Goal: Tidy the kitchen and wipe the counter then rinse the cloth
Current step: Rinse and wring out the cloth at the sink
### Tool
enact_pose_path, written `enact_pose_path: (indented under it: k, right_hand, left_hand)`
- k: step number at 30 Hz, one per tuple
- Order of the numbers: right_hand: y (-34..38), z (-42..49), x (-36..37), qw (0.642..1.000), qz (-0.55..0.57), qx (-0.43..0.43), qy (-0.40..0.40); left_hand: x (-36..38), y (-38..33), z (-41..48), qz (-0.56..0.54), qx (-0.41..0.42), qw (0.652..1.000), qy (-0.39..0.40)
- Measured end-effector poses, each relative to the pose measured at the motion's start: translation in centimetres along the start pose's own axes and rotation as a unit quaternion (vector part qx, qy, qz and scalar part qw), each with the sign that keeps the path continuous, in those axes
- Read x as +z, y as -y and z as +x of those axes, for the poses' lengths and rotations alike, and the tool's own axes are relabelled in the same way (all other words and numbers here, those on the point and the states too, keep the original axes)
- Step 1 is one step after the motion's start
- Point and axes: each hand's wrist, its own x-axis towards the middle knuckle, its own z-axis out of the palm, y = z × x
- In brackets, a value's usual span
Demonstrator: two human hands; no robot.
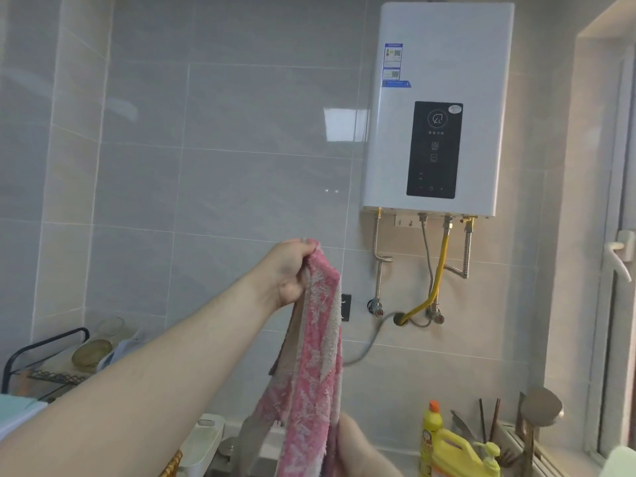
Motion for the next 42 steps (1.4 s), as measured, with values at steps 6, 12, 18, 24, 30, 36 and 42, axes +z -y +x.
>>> enact_pose_path:
  k: [6,12,18,24,30,36,42]
  right_hand:
    - [0.0,-0.3,-0.2,0.989,0.122,0.014,0.079]
    - [4.6,-0.2,-2.7,0.996,0.035,-0.041,0.076]
    - [12.3,-0.7,-5.8,0.988,0.01,-0.153,-0.028]
    - [17.5,-3.6,-5.3,0.898,-0.314,-0.255,-0.173]
    - [19.7,-4.9,-3.5,0.862,-0.375,-0.306,-0.154]
    - [19.8,-5.2,-3.0,0.702,-0.572,-0.359,-0.227]
    - [20.7,-5.3,-2.9,0.631,-0.663,-0.318,-0.247]
  left_hand:
    - [-2.0,-0.1,0.6,-0.013,-0.005,1.0,-0.026]
    - [-5.3,-0.7,0.7,0.006,-0.002,0.999,-0.033]
    - [-9.3,-1.1,0.1,0.315,-0.029,0.949,0.015]
    - [-10.6,-1.2,0.4,0.355,-0.031,0.93,-0.094]
    - [-11.3,-1.3,1.4,0.347,0.011,0.92,-0.181]
    - [-11.7,-1.9,1.1,0.432,0.065,0.87,-0.23]
    - [-11.4,-1.8,0.5,0.493,0.045,0.852,-0.173]
